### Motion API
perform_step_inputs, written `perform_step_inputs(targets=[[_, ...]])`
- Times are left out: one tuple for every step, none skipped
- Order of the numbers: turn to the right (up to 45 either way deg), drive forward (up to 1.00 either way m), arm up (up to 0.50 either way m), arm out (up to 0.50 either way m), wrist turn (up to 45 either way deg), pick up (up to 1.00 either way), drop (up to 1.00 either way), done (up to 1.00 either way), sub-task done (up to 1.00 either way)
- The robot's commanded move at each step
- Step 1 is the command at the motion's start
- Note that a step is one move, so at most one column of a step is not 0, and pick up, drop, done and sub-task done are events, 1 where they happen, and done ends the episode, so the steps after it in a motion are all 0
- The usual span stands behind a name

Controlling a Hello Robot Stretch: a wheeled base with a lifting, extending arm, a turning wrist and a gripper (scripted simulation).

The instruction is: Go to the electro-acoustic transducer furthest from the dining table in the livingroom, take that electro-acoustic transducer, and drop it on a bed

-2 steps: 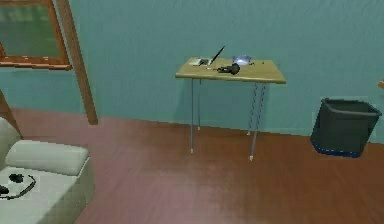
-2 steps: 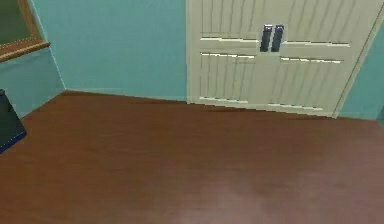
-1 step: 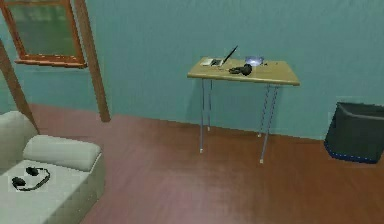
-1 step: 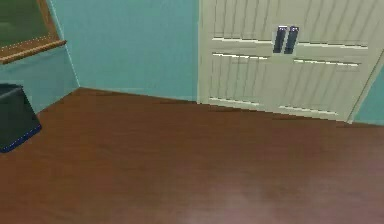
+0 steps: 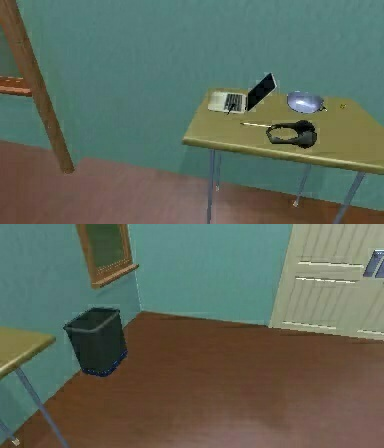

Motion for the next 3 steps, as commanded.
perform_step_inputs(targets=[[-45.0, 0.0, 0.0, 0.0, 0.0, 0.0, 0.0, 0.0, 0.0], [-30.0, 0.0, 0.0, 0.0, 0.0, 0.0, 0.0, 0.0, 0.0], [0.0, 0.15, 0.0, 0.0, 0.0, 0.0, 0.0, 0.0, 0.0]])
